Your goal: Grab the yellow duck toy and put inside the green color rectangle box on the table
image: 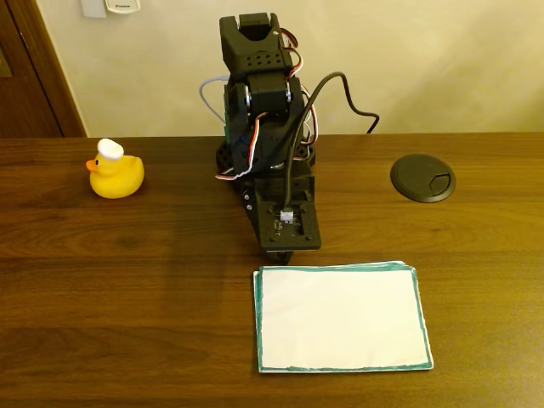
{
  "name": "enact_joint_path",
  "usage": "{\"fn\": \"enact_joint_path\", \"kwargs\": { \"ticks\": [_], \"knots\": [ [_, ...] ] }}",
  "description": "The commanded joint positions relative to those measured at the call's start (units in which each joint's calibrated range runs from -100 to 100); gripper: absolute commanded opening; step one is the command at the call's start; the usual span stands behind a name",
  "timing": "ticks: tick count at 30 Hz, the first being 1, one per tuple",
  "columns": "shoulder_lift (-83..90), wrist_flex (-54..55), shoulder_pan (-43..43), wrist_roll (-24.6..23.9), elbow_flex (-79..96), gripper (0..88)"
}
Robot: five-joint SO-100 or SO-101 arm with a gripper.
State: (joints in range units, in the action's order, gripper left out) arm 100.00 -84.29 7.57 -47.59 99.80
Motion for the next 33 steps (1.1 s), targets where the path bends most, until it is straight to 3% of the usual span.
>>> {"fn": "enact_joint_path", "kwargs": {
  "ticks": [1,4,7,11,24,28,33],
  "knots": [
    [0.0,-0.5,0.0,-0.2,0.2,0.9],
    [0.0,-0.1,1.5,-0.9,0.2,2.1],
    [0.0,0.3,2.1,-0.6,0.1,10.7],
    [0.0,0.6,1.9,-0.5,-0.5,12.4],
    [-1.1,-6.4,-6.8,0.4,-20.3,22.6],
    [-18.7,-4.5,-10.1,2.2,-37.1,30.4],
    [-36.4,-0.5,-14.9,5.4,-55.6,32.7]
  ]
}}
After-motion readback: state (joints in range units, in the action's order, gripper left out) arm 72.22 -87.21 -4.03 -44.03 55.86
